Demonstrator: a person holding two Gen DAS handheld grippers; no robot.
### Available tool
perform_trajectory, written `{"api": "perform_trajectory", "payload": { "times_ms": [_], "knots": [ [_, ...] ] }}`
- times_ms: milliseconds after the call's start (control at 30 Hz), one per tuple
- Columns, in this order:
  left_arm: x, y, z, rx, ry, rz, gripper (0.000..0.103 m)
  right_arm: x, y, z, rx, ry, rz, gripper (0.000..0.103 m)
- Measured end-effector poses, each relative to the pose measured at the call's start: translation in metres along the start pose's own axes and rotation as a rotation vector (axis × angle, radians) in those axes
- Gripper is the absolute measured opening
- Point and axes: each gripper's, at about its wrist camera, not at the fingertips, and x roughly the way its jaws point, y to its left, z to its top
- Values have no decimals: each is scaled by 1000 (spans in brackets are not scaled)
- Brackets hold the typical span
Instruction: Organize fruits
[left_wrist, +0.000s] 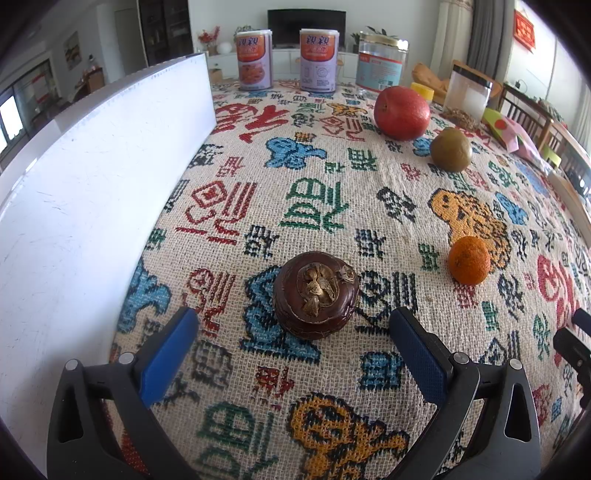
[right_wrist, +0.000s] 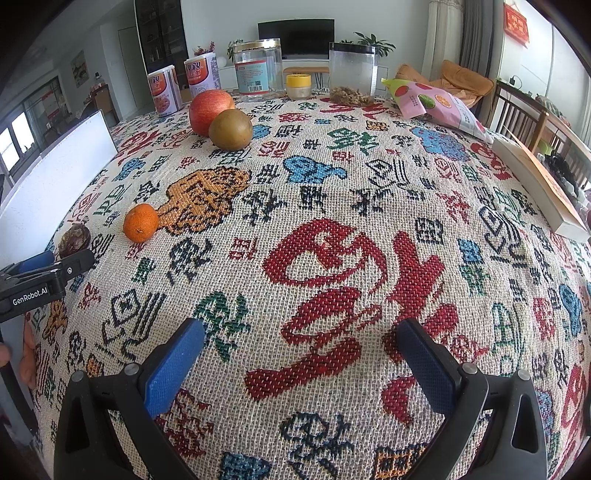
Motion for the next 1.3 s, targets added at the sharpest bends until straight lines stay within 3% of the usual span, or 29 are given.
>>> {"api": "perform_trajectory", "payload": {
  "times_ms": [67,133,267,367,500,667,700,733,867,900,933,967,1033,1067,1133,1300],
  "knots": [
    [0,0,0,0,0,0,102,-9,-22,0,113,-56,86,102],
    [0,0,0,1,0,1,102,-14,-43,2,202,-79,107,102],
    [0,0,0,0,0,0,102,-8,-55,21,276,-32,146,101],
    [0,0,0,0,0,1,102,0,-22,64,162,0,206,101],
    [1,0,0,-2,1,-4,102,40,33,132,-39,2,180,101],
    [2,1,1,-4,3,-14,102,109,60,184,-50,43,207,91],
    [2,0,2,-4,3,-15,102,119,63,186,-54,63,209,78],
    [3,1,2,-3,3,-18,102,127,65,187,-59,84,190,50],
    [5,4,8,16,12,-50,101,109,48,166,87,70,210,50],
    [5,7,12,10,23,-50,97,98,42,156,113,58,220,50],
    [3,11,13,-12,14,-45,90,84,34,146,135,42,226,50],
    [1,14,12,-29,-3,-47,76,68,25,134,153,23,227,50],
    [0,7,10,25,-17,-23,60,39,8,108,181,-3,214,50],
    [-3,2,8,60,-28,-49,42,27,-1,94,202,-9,208,50],
    [-10,-2,4,65,-8,-81,41,7,-15,68,253,-9,193,50],
    [-74,5,-13,4,42,-309,41,-40,-17,11,350,-29,229,50]
  ]
}}
